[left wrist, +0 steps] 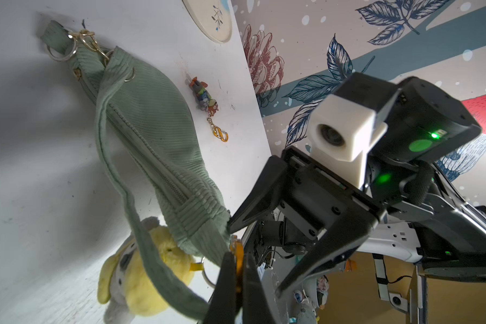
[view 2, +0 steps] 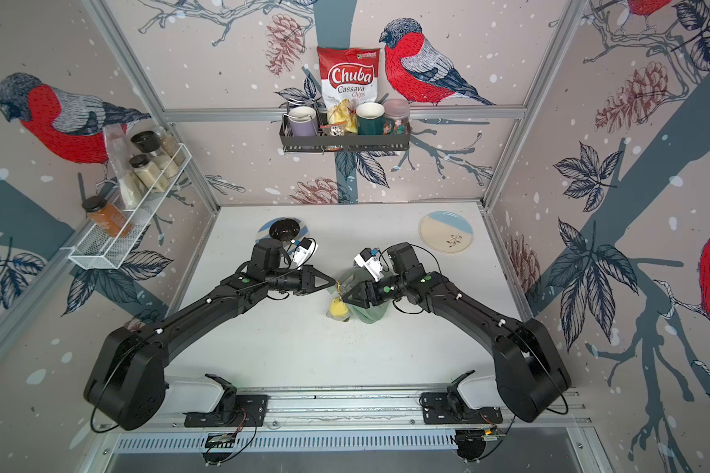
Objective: Remove the decoration from the bag
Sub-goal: Pick up the bag from the center of the board, then remove the decoration item from the bag.
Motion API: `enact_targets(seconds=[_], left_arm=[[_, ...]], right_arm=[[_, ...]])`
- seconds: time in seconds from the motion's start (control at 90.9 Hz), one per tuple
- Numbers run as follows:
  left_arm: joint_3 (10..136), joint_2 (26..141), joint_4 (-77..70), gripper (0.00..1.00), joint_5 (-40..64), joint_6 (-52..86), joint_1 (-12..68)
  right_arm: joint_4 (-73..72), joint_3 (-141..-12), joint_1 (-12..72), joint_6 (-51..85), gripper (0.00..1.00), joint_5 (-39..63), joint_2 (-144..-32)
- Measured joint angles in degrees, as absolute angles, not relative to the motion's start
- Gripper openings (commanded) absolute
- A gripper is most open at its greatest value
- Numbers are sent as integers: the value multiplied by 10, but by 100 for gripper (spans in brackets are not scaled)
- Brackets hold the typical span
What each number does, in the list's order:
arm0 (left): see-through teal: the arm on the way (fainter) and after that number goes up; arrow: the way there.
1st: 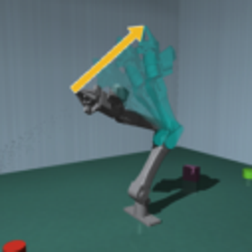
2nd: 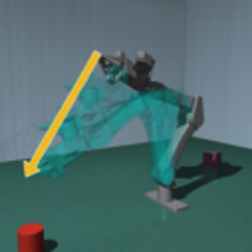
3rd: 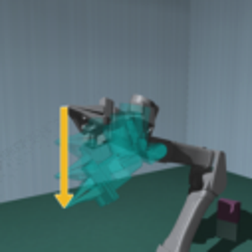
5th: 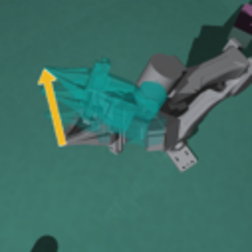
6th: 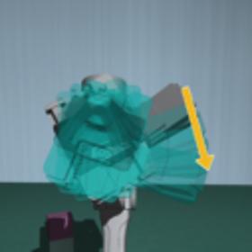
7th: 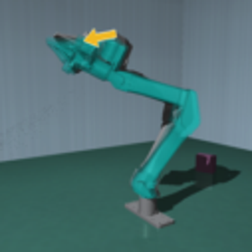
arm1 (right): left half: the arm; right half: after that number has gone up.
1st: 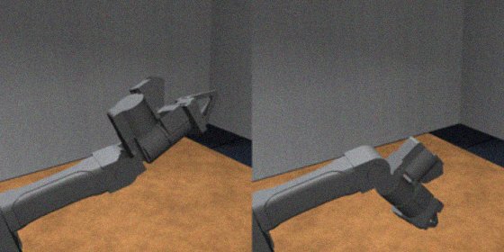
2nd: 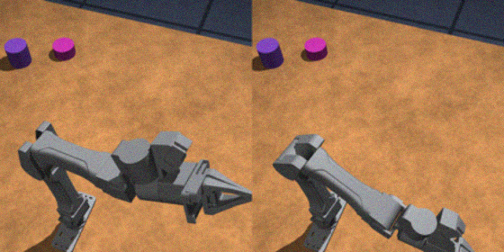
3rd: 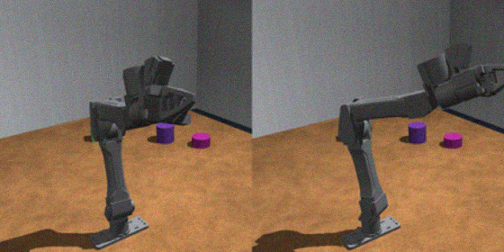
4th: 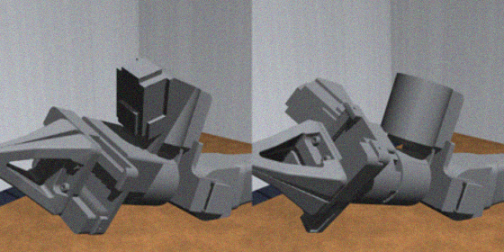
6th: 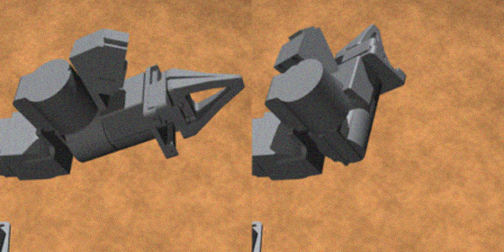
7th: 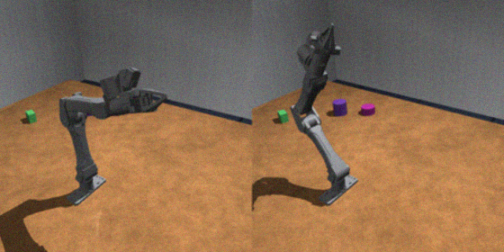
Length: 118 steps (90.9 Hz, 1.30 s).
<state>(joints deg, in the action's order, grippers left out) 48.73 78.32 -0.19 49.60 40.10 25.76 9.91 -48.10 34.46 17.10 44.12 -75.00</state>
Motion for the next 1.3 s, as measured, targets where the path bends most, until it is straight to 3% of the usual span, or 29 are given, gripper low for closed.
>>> enact_targets(seconds=[0.154,0.341,0.583,0.902,1.144,1.254,1.298], left_arm=[[488,792,-9,0,494,419,258],[486,793,-21,0,493,432,265],[486,797,-36,0,492,438,276],[488,799,-39,0,490,445,277],[490,800,-40,0,480,445,277],[491,800,-41,0,477,445,277],[492,800,-41,0,475,445,278]], right_arm=[[63,-416,416,109,53,253,-653],[3,-412,455,55,47,118,-671],[-42,-438,502,-1,47,62,-721],[-55,-438,513,-18,33,35,-739],[-63,-438,517,-15,15,36,-748],[-64,-442,517,-11,12,37,-751],[-61,-445,517,-8,16,35,-754]])
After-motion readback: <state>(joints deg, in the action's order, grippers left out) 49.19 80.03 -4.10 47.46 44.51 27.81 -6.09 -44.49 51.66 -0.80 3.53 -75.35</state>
